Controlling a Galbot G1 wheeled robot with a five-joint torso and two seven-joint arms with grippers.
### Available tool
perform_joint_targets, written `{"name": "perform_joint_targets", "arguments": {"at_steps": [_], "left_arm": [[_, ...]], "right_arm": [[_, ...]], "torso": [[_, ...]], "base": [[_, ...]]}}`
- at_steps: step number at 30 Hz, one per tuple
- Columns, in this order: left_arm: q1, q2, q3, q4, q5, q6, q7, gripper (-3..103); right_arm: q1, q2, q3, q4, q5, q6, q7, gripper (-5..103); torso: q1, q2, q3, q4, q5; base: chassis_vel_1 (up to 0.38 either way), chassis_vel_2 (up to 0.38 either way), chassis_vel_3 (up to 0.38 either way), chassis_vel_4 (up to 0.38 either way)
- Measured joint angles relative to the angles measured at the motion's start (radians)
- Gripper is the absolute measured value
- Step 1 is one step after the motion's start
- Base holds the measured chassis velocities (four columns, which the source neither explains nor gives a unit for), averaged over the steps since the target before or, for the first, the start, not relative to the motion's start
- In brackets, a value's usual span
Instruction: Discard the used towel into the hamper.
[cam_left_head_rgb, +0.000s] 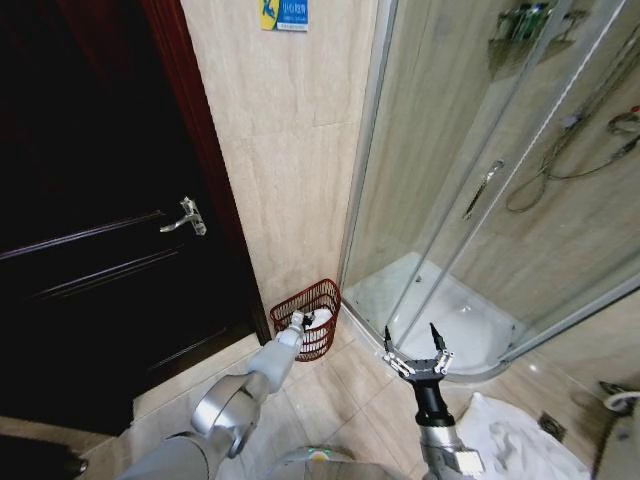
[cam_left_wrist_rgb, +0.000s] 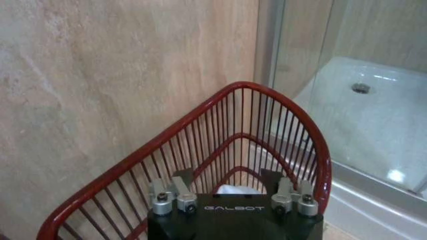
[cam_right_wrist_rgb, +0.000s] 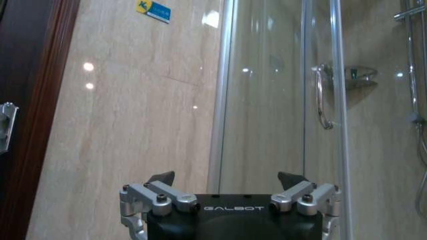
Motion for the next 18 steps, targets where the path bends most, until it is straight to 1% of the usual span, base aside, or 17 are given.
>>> {"name": "perform_joint_targets", "arguments": {"at_steps": [3,4,5,7,8,9,10,11,12,13,14,15,16,18], "left_arm": [[0.033,0.0,0.017,-0.057,-0.006,0.0,0.012,85],[0.033,0.0,0.017,-0.057,-0.006,0.0,0.012,85],[0.051,0.0,0.028,-0.09,-0.015,0.007,0.015,85],[0.106,0.025,0.064,-0.212,-0.07,0.051,0.032,96],[0.106,0.025,0.064,-0.212,-0.07,0.051,0.032,96],[0.123,0.046,0.075,-0.262,-0.094,0.073,0.033,98],[0.155,0.086,0.087,-0.349,-0.131,0.11,0.029,100],[0.178,0.112,0.092,-0.404,-0.154,0.134,0.024,100],[0.178,0.112,0.092,-0.404,-0.154,0.134,0.024,100],[0.207,0.145,0.094,-0.47,-0.181,0.162,0.018,100],[0.244,0.187,0.09,-0.549,-0.199,0.192,0.015,100],[0.272,0.212,0.085,-0.603,-0.206,0.206,0.014,100],[0.272,0.212,0.085,-0.603,-0.206,0.206,0.014,100],[0.339,0.262,0.061,-0.737,-0.222,0.234,0.009,100]], "right_arm": [[-0.002,0.0,-0.001,0.003,0.0,-0.003,0.001,100],[-0.002,0.0,-0.001,0.003,0.0,-0.003,0.001,100],[-0.004,0.0,-0.001,0.008,0.0,-0.011,0.001,100],[-0.009,0.0,-0.001,0.024,-0.005,-0.039,0.015,100],[-0.009,0.0,-0.001,0.024,-0.005,-0.039,0.015,100],[-0.011,0.0,-0.001,0.031,-0.01,-0.053,0.025,100],[-0.012,0.0,0.001,0.043,-0.019,-0.079,0.04,100],[-0.012,0.0,0.002,0.052,-0.026,-0.096,0.047,100],[-0.012,0.0,0.002,0.052,-0.026,-0.096,0.047,100],[-0.012,-0.001,0.002,0.062,-0.033,-0.115,0.059,100],[-0.01,-0.002,0.002,0.074,-0.04,-0.135,0.069,100],[-0.009,-0.003,0.002,0.082,-0.046,-0.147,0.078,100],[-0.009,-0.003,0.002,0.082,-0.046,-0.147,0.078,100],[-0.002,-0.003,0.001,0.099,-0.06,-0.172,0.095,100]], "torso": [[0.0,0.0,0.0,0.0,0.0001],[0.0,0.0,0.0,0.0,0.0001],[0.0,0.0,0.0,0.0001,-0.0001],[0.0,0.0,0.0,-0.0007,-0.0011],[0.0,0.0,0.0,-0.0007,-0.0011],[0.0,0.0,0.0,-0.0006,-0.0009],[0.0,0.0,0.0,-0.0001,0.0004],[0.0,0.0,0.0,0.0003,0.0003],[0.0,0.0,0.0,0.0003,0.0003],[0.0,0.0,0.0,0.0,-0.0008],[0.0,0.0,0.0,0.0001,0.0],[0.0,0.0,0.0,0.0004,0.0004],[0.0,0.0,0.0,0.0004,0.0004],[0.0,0.0,0.0,0.0002,-0.0009]], "base": [[0.0,0.0,0.0,0.0],[0.0,0.0,0.0,0.0],[0.0,0.0,0.0,0.0],[0.0,0.0,0.0,0.0],[0.0,0.0,0.0,0.0],[0.0,0.0,0.0,0.0],[0.0,0.0,0.0,0.0],[0.0,0.0,0.0,0.0],[0.0,0.0,0.0,0.0],[0.0,0.0,0.0,0.0],[0.0,0.0,0.0,0.0],[0.0,0.0,0.0,0.0],[0.0,0.0,0.0,0.0],[0.0,0.0,0.0,0.0]]}}
